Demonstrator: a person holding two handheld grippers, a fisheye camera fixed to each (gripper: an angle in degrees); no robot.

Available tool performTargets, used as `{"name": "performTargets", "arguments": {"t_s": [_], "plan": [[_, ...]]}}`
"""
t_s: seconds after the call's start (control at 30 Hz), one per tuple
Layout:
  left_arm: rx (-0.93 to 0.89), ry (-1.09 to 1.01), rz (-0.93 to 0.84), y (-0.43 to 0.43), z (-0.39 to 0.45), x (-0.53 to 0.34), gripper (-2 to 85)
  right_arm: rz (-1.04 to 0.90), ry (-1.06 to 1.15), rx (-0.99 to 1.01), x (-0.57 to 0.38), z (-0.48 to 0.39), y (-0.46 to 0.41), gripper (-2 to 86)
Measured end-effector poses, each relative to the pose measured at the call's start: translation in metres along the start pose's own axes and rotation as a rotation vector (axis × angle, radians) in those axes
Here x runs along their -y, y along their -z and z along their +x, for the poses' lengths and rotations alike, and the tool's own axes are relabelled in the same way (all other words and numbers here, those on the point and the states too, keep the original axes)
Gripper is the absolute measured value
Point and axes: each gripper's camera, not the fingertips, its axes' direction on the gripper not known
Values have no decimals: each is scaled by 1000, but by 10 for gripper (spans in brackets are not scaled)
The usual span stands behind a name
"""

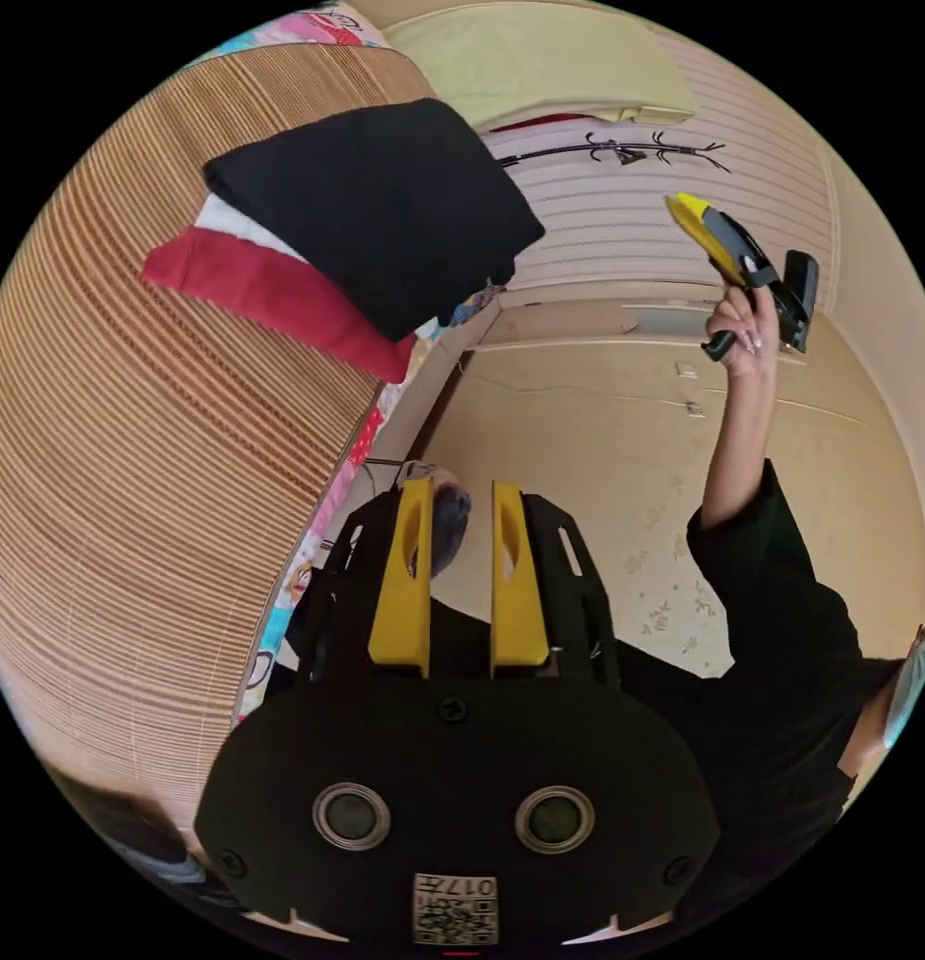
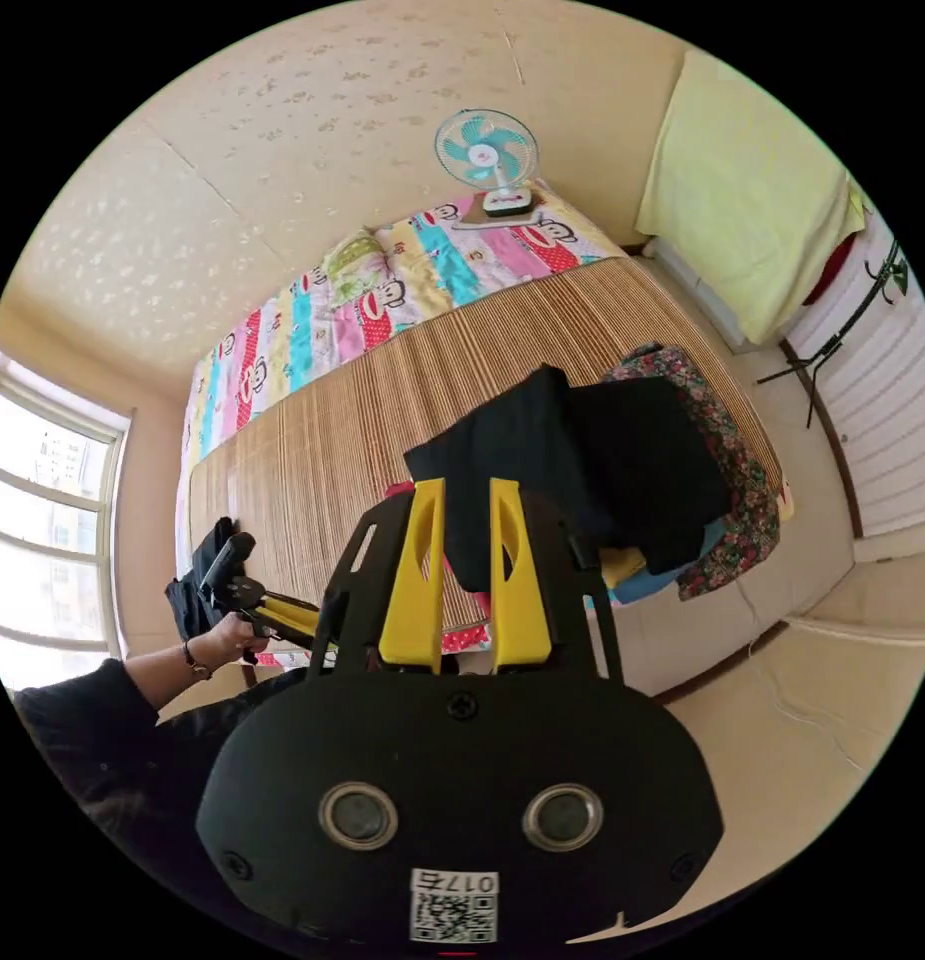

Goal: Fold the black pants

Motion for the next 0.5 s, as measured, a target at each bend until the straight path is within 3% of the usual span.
{"name": "performTargets", "arguments": {"t_s": [0.13,0.23,0.37,0.43,0.5], "plan": [[132,134,45,27,-65,-112,76,-8,173,13,-86,-97,-37,14],[334,325,191,80,-119,-227,63,-1,223,58,-133,-152,-60,6],[529,784,482,156,-185,-396,94,60,131,325,-147,-184,-68,3],[516,983,576,169,-215,-459,116,60,67,631,-138,-196,-72,2],[288,1121,662,161,-262,-515,141,77,63,799,-135,-208,-71,2]]}}
